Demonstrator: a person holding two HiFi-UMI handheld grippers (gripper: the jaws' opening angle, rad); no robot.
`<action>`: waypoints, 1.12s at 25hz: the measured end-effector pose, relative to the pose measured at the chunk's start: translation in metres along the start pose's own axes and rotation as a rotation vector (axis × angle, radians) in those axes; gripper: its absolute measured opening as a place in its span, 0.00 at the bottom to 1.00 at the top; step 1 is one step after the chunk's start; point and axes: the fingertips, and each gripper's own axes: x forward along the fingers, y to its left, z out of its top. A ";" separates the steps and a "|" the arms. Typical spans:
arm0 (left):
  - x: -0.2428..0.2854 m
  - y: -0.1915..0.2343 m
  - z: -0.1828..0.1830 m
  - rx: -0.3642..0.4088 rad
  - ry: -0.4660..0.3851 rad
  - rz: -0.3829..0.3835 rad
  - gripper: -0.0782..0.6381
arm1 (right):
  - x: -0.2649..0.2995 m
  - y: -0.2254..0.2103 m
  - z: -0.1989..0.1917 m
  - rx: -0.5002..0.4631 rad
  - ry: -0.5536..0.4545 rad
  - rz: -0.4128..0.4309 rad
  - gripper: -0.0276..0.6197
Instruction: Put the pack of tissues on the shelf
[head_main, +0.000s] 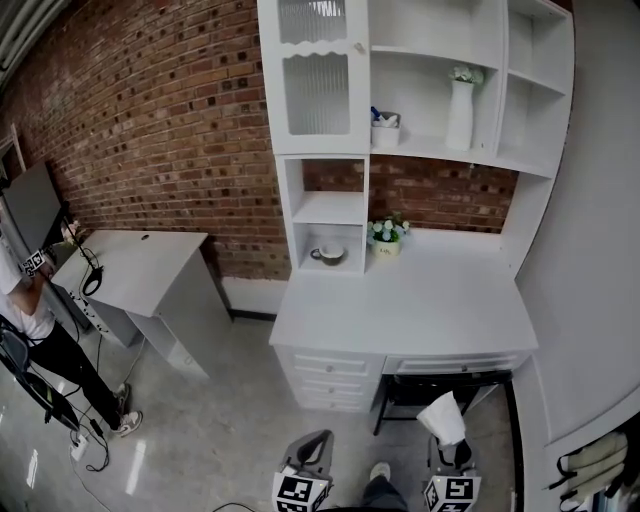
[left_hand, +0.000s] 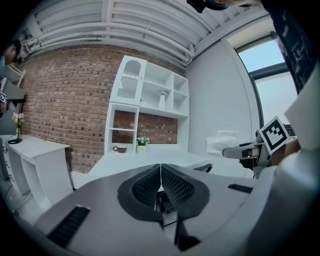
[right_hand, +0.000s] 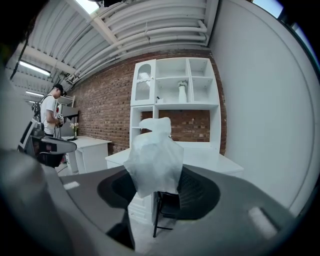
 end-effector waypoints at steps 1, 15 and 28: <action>0.006 0.000 0.001 0.000 0.000 -0.001 0.12 | 0.004 -0.004 0.001 0.001 0.000 -0.002 0.36; 0.094 -0.013 0.022 0.001 0.007 -0.003 0.12 | 0.063 -0.082 0.012 -0.002 -0.004 -0.043 0.36; 0.186 -0.042 0.045 -0.003 -0.014 0.006 0.12 | 0.109 -0.171 0.053 -0.011 -0.042 -0.054 0.36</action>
